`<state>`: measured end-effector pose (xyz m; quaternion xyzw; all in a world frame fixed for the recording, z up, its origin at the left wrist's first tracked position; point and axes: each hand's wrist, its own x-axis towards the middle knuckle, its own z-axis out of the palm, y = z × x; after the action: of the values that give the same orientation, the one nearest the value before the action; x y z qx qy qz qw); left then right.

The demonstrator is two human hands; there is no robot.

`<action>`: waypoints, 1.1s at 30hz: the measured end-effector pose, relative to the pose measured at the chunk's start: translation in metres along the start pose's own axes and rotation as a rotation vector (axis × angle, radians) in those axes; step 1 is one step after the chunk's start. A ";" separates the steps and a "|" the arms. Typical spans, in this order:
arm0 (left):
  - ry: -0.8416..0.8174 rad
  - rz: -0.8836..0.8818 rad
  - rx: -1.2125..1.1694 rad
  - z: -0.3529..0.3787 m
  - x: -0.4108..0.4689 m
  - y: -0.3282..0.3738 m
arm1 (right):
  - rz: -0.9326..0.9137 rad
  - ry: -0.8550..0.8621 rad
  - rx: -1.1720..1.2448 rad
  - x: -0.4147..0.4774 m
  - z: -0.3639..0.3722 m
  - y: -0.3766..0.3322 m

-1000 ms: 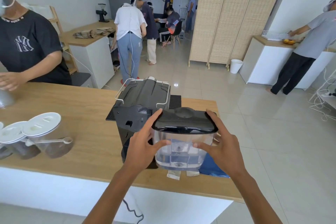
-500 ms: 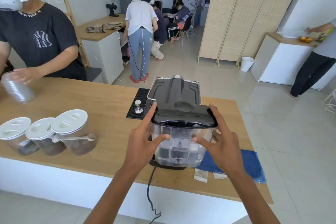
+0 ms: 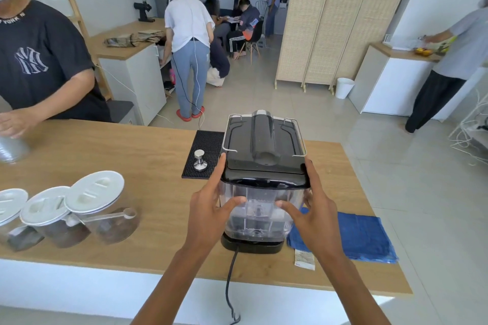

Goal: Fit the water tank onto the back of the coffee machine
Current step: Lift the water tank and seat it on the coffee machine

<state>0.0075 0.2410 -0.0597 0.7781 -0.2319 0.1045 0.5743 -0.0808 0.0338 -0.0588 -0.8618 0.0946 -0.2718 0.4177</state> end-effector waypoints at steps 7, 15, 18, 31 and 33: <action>-0.010 0.021 -0.004 0.002 -0.001 -0.012 | 0.009 0.004 -0.022 -0.003 0.007 0.001; -0.057 0.001 -0.022 0.006 -0.007 -0.025 | 0.047 0.020 -0.080 -0.010 0.017 0.015; -0.061 0.004 -0.031 0.007 -0.011 -0.033 | 0.075 0.028 -0.081 -0.016 0.021 0.022; -0.063 0.021 -0.030 0.007 -0.013 -0.039 | 0.084 0.033 -0.096 -0.018 0.022 0.018; -0.059 0.010 -0.033 0.009 -0.015 -0.038 | 0.077 0.031 -0.098 -0.018 0.021 0.017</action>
<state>0.0113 0.2452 -0.1008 0.7702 -0.2541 0.0806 0.5794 -0.0834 0.0446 -0.0896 -0.8726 0.1476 -0.2638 0.3836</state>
